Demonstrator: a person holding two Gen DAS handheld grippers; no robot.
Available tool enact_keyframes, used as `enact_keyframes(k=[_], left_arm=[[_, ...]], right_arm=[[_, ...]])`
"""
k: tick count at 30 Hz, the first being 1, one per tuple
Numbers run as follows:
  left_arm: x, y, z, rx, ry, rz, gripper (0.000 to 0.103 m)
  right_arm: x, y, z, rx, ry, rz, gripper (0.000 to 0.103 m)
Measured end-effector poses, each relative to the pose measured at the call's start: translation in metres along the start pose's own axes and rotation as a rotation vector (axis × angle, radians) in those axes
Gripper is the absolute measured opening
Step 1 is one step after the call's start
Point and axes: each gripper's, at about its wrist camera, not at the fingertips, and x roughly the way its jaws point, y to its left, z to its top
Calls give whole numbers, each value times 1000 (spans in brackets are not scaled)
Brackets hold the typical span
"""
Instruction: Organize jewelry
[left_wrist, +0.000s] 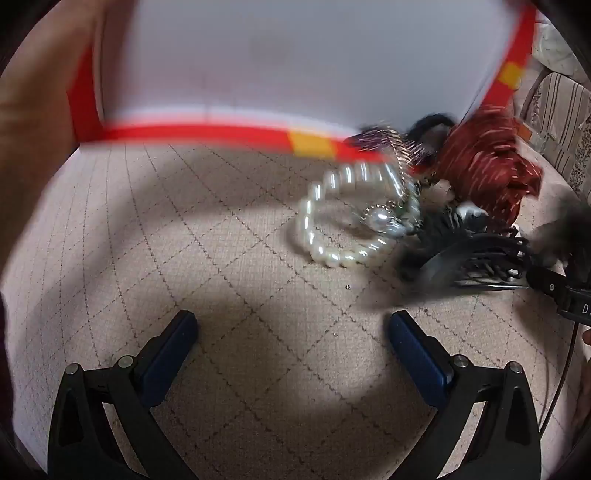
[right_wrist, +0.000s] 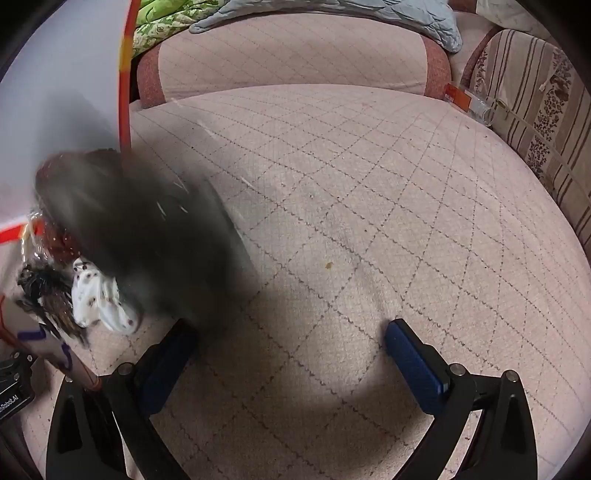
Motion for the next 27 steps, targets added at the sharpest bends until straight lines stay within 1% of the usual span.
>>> enact_keyframes(k=[6,7,13,14,17,18,20,22,24,27], left_arm=[[2,11,5,0,1,-1,103],[6,7,-1,2,-2,1,103],[8,17,-1,2,-3,0,103],[6,7,-4,4,-4,2,103],[2,5,-6,6,-6,3,103],[0,-4,-6,8,-7,4,103],[2,-5,-3,8,-2,2,103],[-5,-7,-2,19,-6,10,103],[-6,-6,0,11,-6,0,103],[-6,-7,-2,10,-8,3,103]], right_arm=[[-2,-2,2,3,1,5,103],[-2,-2,2,3,2,6,103],[-4,-4,3,3,17,13,103],[-6,-6,4,8,20,16,103],[-14,-10,4,38,12,29,103],[-17,-11,3,50,7,30,103],[-28,-11,0,70,-21,25,103],[-43,-7,-5,81,-63,26,103],[-59,-7,-10,94,-101,34,103],[-74,-12,-17,111,-128,52,103]])
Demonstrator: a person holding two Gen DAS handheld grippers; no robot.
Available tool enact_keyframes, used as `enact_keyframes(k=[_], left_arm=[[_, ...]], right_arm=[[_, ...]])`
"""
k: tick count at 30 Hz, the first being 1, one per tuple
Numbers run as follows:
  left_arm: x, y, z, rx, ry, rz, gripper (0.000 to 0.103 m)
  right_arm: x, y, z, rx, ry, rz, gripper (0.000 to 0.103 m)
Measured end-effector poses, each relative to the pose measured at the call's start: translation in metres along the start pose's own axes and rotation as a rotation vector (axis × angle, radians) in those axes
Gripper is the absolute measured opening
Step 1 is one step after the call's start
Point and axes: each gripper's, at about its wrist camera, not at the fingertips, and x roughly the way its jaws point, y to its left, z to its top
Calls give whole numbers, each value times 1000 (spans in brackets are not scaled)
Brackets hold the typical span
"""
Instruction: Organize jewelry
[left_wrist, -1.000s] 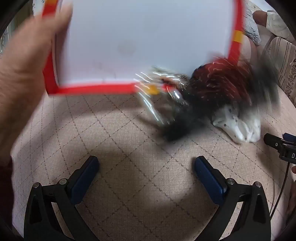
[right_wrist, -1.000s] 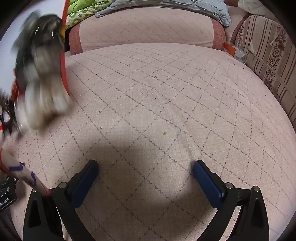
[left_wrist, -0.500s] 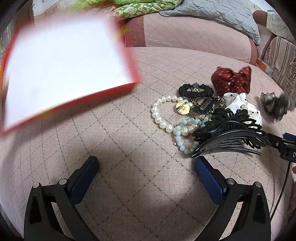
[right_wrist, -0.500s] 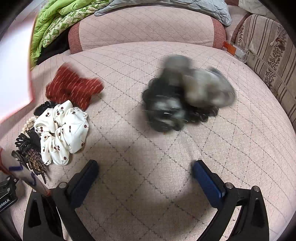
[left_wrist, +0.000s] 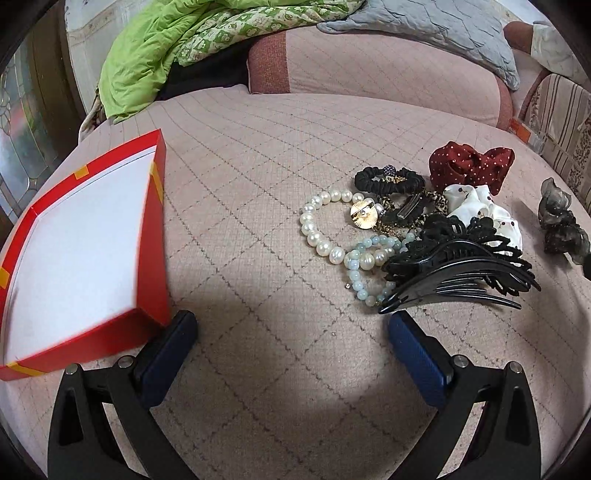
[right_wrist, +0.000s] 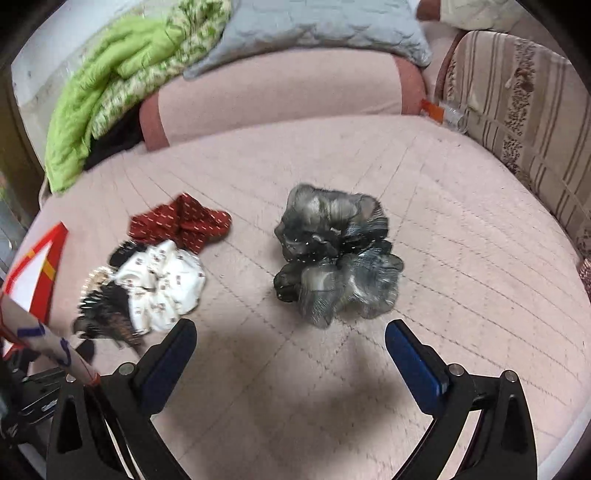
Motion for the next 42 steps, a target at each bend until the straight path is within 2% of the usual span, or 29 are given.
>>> enact_keyframes(k=[6,11,14,23,27,31,35,38,42], left_arm=[[0,-2,-4,-2,-2,1,103],[0,-3,-5,-1,-3,3,103],[0,-3,-5,-1,-4,2,103],[-1,-3,-5,-7,4,8,103],[-13,3,-6,7,29,-39,103],[-50,3,-12,5,-103,-20,103],[-92,-2,-18,56,-240,26,103],[-112,0,-21,69,-295,24,103],[-125,4,-22,71,-320,22,103]], right_arm=[[-10,-19,-5,82,8,37,103],[-16,-22,-8,90,-18,24,103],[-14,-26,-6,123,-23,47,103],[-26,-8,0,92,-85,83,103],[-31,-1,-2,89,-100,87,103],[-40,2,-8,89,-120,82,103],[-52,0,-15,116,-148,93,103],[-61,1,-19,121,-176,89,103],[-71,8,-23,116,-202,92,103]])
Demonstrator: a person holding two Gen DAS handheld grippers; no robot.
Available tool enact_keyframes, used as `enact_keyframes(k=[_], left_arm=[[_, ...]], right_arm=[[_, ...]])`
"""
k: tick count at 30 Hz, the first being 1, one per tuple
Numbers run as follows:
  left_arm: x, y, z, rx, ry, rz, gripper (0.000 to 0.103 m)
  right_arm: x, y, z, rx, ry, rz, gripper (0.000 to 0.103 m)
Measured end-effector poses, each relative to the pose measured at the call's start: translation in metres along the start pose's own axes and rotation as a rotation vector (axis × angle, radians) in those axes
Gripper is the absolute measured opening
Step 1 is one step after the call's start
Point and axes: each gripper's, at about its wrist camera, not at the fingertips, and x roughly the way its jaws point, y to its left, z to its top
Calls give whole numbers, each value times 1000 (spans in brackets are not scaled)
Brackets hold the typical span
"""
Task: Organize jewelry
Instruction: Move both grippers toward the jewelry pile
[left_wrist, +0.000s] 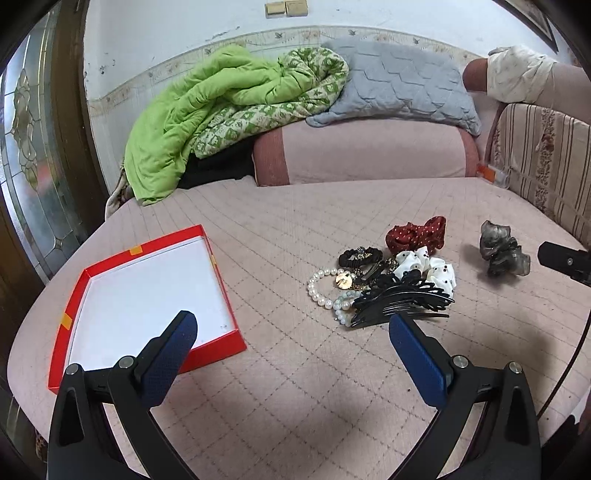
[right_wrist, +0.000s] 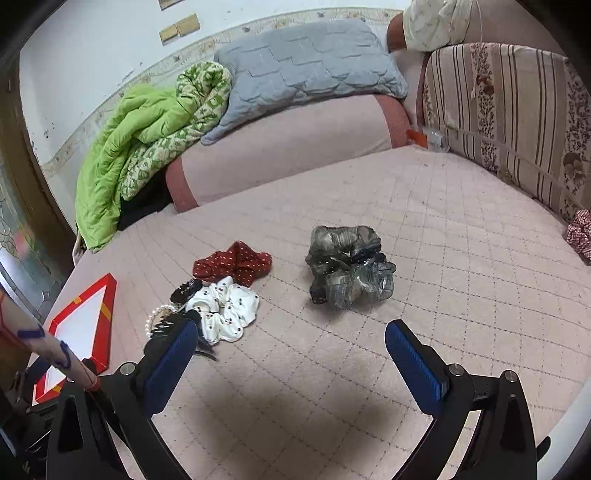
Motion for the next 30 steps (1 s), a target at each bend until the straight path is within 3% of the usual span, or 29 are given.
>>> enact_keyframes(k=[10,30], left_arm=[[-9,19,1,-30,-9,20,103],[-3,19,0,-27,10,35,103]], right_arm=[[-8,11,-4,-37,-22,-7,103],[-4,8,-3,-19,-4,-4,103]])
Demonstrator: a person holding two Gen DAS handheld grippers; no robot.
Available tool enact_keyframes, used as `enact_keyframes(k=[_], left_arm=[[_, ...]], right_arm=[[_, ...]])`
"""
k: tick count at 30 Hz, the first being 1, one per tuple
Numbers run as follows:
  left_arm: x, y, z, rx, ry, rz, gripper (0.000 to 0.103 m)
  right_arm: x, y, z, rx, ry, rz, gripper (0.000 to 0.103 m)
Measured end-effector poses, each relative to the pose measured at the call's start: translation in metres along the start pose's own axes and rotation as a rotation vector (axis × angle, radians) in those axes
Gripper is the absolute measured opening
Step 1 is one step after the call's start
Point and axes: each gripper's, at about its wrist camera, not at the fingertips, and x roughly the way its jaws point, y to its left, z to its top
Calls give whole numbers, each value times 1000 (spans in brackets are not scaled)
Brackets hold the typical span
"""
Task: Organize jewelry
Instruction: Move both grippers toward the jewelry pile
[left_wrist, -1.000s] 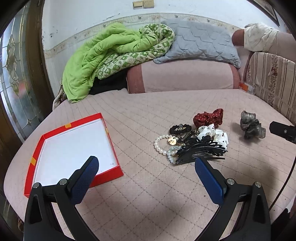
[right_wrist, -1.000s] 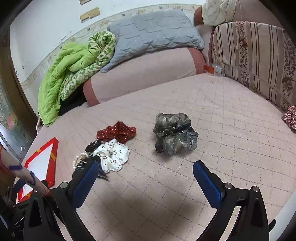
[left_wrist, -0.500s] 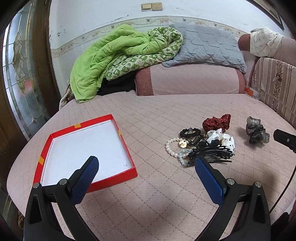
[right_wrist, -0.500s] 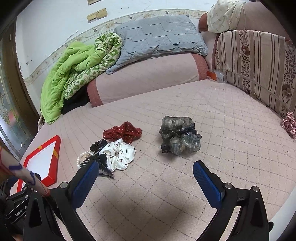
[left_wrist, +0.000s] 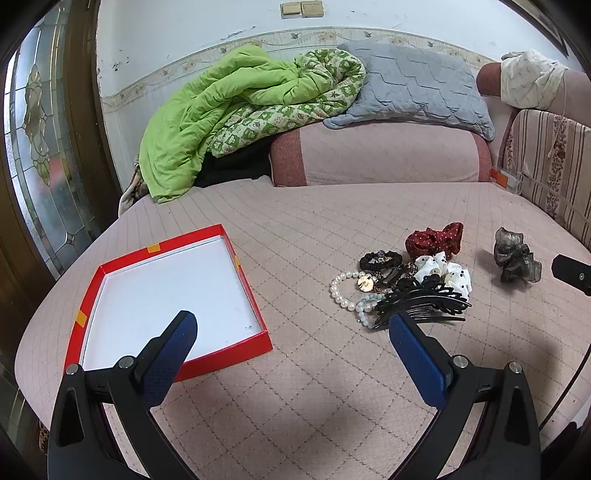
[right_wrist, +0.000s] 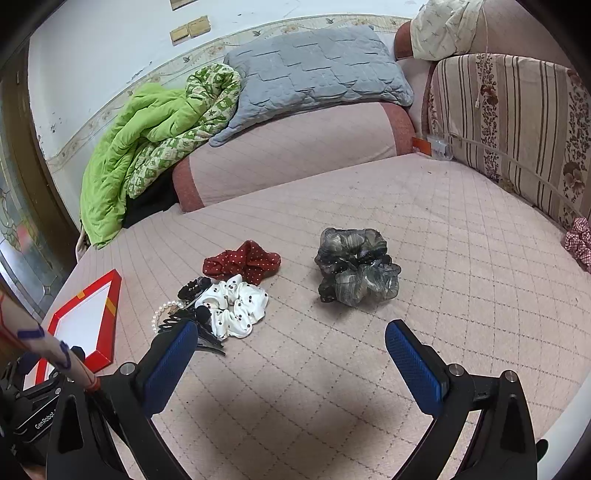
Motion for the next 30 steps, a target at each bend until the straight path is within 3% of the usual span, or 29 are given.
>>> enact_keyframes(k=[12,21,30], left_arm=[[6,7,1,-11,19,-11,103],[46,44,16,-123,120,-95,103],[64,17,19,-57,170,-209,103]], right_arm=[[1,-2,-1,4,6,3,103],[8,-21,-2,66,36,-2,103],[16,-33,-1,107,67,-1,103]])
